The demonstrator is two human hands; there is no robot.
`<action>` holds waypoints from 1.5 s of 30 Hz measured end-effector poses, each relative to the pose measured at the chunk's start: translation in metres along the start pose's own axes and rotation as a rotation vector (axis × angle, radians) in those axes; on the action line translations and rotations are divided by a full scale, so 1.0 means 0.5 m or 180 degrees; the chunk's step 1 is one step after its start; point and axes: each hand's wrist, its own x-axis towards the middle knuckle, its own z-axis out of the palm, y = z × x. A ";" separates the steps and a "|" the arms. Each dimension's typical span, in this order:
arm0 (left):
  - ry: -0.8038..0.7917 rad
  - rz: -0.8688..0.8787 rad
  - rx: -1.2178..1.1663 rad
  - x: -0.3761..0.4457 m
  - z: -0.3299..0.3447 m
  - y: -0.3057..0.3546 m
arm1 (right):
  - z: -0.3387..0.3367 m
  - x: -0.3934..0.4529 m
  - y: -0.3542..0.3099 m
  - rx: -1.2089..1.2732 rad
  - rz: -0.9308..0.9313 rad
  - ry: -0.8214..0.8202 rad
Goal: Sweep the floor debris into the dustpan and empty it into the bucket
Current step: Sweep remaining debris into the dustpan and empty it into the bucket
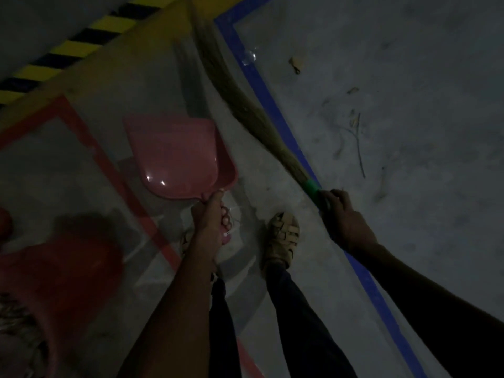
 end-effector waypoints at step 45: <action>-0.0761 0.0585 0.2018 -0.042 0.241 -0.216 | 0.220 -0.226 0.149 0.1295 0.1449 0.0951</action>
